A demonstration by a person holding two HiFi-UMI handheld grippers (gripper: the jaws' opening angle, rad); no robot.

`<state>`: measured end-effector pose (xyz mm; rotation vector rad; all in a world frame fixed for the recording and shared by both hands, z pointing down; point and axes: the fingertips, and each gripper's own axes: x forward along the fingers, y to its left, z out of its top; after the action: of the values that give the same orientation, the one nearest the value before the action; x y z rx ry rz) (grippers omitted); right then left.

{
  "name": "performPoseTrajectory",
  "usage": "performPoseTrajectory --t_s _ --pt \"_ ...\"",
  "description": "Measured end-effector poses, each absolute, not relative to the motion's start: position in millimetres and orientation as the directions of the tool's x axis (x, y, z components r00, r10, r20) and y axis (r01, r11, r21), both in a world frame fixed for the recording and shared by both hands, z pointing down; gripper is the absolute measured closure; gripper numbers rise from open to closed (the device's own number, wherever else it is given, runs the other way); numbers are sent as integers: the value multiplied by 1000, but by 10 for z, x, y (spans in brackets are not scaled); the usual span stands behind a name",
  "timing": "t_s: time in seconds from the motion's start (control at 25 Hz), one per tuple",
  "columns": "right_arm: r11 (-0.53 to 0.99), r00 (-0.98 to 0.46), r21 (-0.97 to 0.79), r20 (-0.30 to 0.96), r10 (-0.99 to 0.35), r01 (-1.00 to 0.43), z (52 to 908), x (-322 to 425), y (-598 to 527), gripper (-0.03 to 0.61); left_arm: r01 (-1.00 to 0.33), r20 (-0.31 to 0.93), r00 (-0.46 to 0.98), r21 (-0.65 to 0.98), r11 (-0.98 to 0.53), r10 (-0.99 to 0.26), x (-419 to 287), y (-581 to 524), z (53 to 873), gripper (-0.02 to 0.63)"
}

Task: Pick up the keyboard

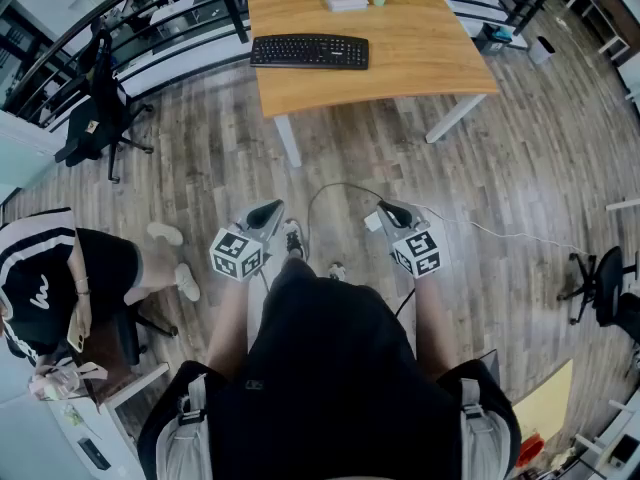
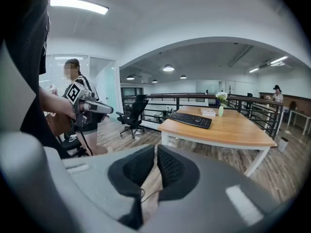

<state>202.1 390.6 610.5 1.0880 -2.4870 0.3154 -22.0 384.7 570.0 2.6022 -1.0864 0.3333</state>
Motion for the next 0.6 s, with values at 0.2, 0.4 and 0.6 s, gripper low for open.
performPoseTrajectory --t_s 0.2,0.4,0.6 --pt "670 -613 -44 452 -648 -741 6070 1978 3794 558 -718 330 689 189 -670 -645 -242 3738 5696 603" --pt "655 -600 -46 454 -659 -754 6059 1989 3684 558 -712 329 696 196 -674 -639 -259 3602 5684 603" --pt "652 -594 -53 471 -652 -757 6117 1943 3568 558 -712 337 697 215 -669 -633 -325 3468 5750 603"
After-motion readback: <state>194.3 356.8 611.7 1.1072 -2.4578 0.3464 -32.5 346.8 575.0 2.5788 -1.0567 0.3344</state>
